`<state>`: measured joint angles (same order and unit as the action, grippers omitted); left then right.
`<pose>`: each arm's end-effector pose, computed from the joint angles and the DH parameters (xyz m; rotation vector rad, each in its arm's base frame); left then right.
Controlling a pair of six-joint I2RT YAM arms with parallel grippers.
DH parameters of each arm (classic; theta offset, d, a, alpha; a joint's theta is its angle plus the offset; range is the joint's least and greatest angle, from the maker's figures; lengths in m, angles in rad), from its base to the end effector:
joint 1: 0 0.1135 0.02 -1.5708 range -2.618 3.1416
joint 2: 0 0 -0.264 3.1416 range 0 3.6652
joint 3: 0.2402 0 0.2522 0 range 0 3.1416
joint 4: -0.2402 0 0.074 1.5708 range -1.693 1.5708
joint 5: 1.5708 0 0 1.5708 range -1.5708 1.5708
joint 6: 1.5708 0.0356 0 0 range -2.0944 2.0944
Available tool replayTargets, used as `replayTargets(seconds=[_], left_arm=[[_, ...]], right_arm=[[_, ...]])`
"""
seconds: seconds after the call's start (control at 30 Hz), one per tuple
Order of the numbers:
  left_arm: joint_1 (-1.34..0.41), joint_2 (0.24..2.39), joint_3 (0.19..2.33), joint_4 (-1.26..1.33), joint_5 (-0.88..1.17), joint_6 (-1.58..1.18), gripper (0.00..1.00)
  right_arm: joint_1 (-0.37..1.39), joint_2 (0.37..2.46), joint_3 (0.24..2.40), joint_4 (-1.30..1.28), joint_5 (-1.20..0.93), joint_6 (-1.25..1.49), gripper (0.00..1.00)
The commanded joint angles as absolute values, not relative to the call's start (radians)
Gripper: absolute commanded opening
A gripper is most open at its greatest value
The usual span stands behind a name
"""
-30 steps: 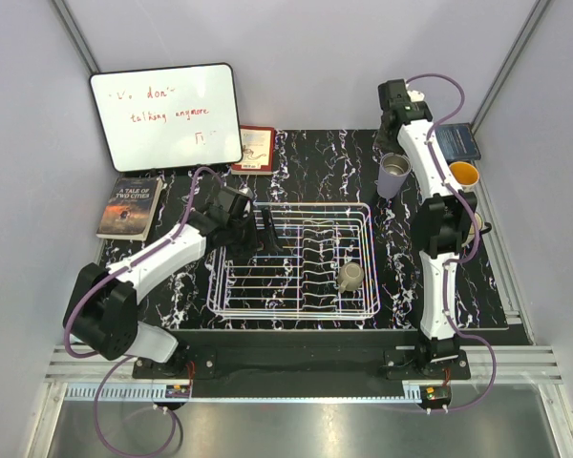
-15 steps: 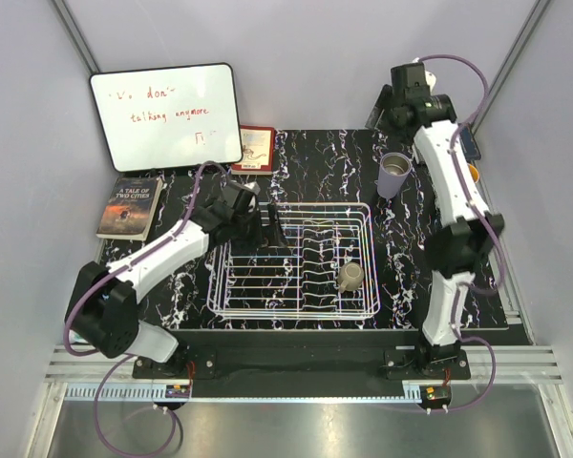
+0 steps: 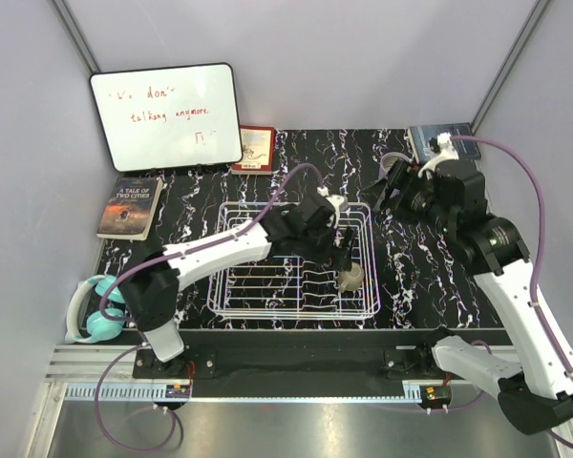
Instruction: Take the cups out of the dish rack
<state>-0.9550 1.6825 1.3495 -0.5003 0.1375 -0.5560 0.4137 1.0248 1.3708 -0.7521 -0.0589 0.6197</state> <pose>0.2121 -0.3081 0.2716 0.5779 2.5120 -0.8119 0.1765 0.0798 0.4354 0.1712 2.0428 0.7193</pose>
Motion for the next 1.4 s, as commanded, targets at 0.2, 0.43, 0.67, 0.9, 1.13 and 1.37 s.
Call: replayTargets(seconds=[0.2, 0.43, 0.67, 0.9, 1.13, 1.37], left_arm=[[-1.069, 1.841, 1.496, -0.506, 0.098, -0.511, 0.99], [-1.080, 1.939, 1.574, -0.538, 0.063, -0.497, 0.99], [-1.080, 2.000, 1.588, -0.558, -0.021, -0.503, 0.98], [-1.078, 2.029, 1.585, -0.571, -0.135, -0.535, 0.93], [-1.078, 2.054, 1.585, -0.592, -0.205, -0.534, 0.77], [-1.080, 2.048, 1.577, -0.594, -0.282, -0.517, 0.58]], right_arm=[[0.422, 0.836, 1.255, -0.816, -0.106, 0.638, 0.76], [0.422, 0.802, 1.216, -0.818, -0.137, 0.646, 0.76], [0.420, 0.802, 1.207, -0.818, -0.147, 0.632, 0.76], [0.422, 0.805, 1.184, -0.813, -0.163, 0.632, 0.76], [0.422, 0.798, 1.161, -0.808, -0.163, 0.640, 0.76], [0.420, 0.787, 1.143, -0.807, -0.166, 0.641, 0.75]])
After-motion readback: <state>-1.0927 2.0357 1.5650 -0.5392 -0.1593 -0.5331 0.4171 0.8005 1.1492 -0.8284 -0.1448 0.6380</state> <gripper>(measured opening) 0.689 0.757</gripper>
